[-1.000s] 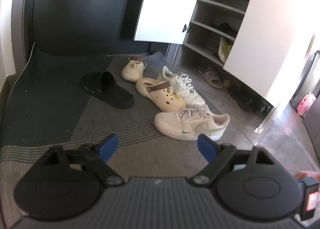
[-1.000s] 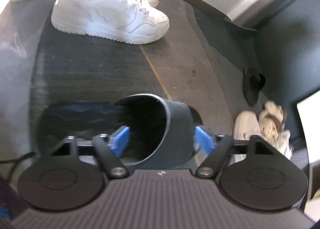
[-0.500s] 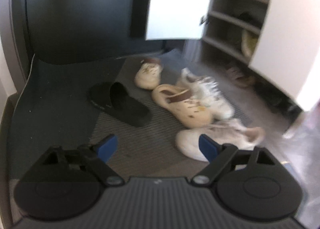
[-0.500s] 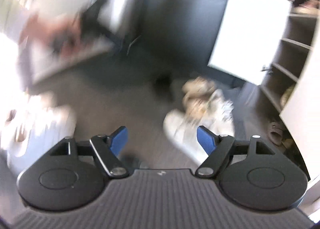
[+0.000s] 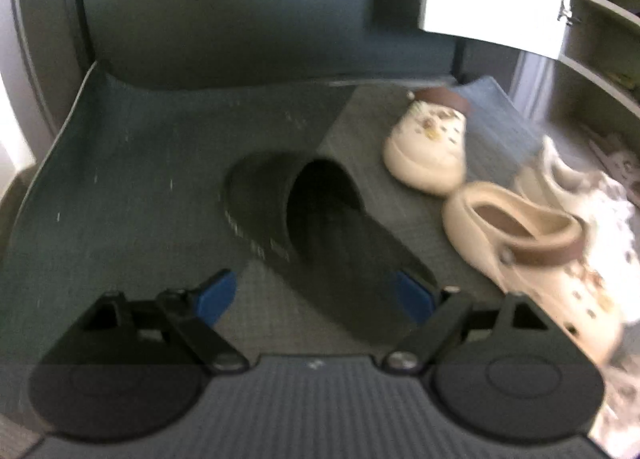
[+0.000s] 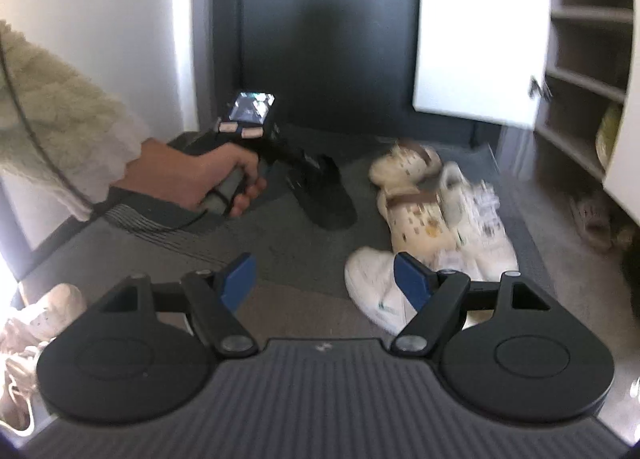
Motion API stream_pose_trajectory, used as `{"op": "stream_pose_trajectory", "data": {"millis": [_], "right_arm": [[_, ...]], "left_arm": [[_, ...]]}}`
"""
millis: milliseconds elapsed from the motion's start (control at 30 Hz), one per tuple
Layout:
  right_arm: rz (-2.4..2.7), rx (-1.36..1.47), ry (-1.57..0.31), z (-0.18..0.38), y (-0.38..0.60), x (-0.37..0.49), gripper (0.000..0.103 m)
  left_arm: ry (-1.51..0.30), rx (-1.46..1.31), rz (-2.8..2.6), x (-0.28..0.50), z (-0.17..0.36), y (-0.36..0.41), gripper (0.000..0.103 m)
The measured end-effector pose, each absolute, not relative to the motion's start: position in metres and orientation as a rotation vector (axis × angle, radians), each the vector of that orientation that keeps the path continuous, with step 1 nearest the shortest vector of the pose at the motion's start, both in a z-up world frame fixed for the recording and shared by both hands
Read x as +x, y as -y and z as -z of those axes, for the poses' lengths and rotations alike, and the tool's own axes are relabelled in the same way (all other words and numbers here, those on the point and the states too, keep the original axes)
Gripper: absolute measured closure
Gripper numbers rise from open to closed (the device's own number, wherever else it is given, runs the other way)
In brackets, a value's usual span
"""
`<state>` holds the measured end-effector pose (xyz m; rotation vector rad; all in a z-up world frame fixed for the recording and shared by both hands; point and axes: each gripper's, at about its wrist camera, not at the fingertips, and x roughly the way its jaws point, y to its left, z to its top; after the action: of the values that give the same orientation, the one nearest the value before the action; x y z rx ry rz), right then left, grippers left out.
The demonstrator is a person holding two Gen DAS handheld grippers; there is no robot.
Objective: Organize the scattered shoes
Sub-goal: 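Grasp the second black slide by its strap with the left gripper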
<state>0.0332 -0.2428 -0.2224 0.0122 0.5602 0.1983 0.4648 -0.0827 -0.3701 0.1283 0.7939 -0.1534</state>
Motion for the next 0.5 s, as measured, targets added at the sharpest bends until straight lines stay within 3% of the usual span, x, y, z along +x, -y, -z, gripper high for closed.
{"op": "stream_pose_trajectory", "data": {"millis": [167, 333, 500], "right_arm": [[-0.162, 0.011, -0.572, 0.233, 0.247, 0.039, 0.025], [-0.12, 0.034, -0.598, 0.238, 0.249, 0.049, 0.025], [-0.074, 0.048, -0.608, 0.239, 0.249, 0.056, 0.025]], "left_arm": [[-0.799, 0.126, 0.077, 0.509, 0.393, 0.087, 0.017], [-0.833, 0.118, 0.023, 0.547, 0.42, 0.093, 0.026], [-0.889, 0.146, -0.034, 0.566, 0.437, 0.089, 0.06]]}}
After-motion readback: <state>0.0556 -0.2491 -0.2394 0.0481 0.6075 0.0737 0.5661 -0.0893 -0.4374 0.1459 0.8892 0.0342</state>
